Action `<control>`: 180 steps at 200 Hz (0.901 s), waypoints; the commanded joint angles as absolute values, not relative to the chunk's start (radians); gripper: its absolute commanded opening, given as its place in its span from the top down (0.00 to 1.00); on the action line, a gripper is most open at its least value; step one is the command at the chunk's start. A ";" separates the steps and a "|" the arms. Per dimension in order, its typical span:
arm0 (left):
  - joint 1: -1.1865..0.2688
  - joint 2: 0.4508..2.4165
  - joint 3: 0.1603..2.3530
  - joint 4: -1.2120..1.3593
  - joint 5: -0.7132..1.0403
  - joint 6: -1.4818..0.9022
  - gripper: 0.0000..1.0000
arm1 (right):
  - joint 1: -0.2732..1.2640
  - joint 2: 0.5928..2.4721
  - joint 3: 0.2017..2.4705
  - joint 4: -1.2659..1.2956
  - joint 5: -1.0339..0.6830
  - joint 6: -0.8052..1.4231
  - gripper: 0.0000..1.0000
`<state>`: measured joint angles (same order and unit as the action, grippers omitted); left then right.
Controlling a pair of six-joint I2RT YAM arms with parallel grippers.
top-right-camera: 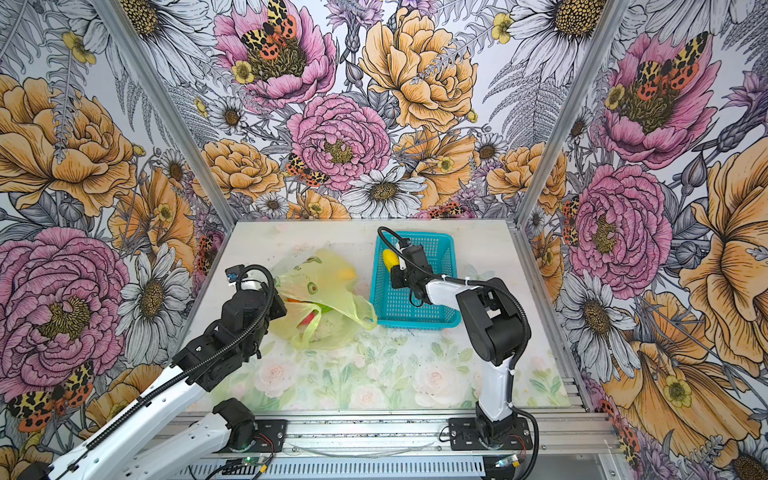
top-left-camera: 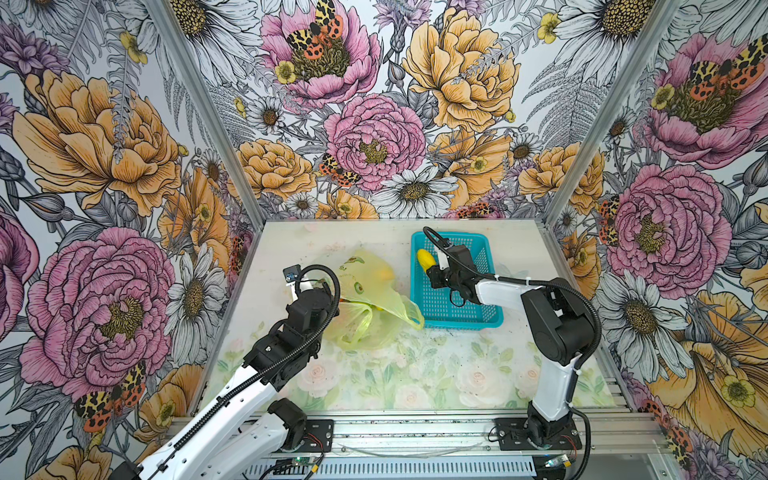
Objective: Untie the knot of the plastic bag and take out the fruit
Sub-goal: 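Carry the yellow fruit with the right gripper into the teal basket, then open the right gripper to drop the yellow fruit in the basket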
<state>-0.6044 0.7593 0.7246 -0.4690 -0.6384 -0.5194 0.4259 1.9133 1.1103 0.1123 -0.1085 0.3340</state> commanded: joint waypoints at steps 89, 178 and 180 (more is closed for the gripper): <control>-0.594 0.739 0.726 -0.501 -0.626 -0.448 1.00 | 0.438 1.660 0.876 0.371 -0.194 0.387 0.14; -0.595 0.758 0.732 -0.498 -0.614 -0.434 1.00 | 0.427 1.214 0.625 0.292 0.293 0.590 0.04; -0.593 0.760 0.731 -0.498 -0.613 -0.433 1.00 | 0.427 1.202 0.614 0.299 0.300 0.601 0.04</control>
<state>-0.5995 0.7483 0.7033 -0.4938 -0.6285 -0.4610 0.4313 1.3113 0.6933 0.3000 0.0792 0.4526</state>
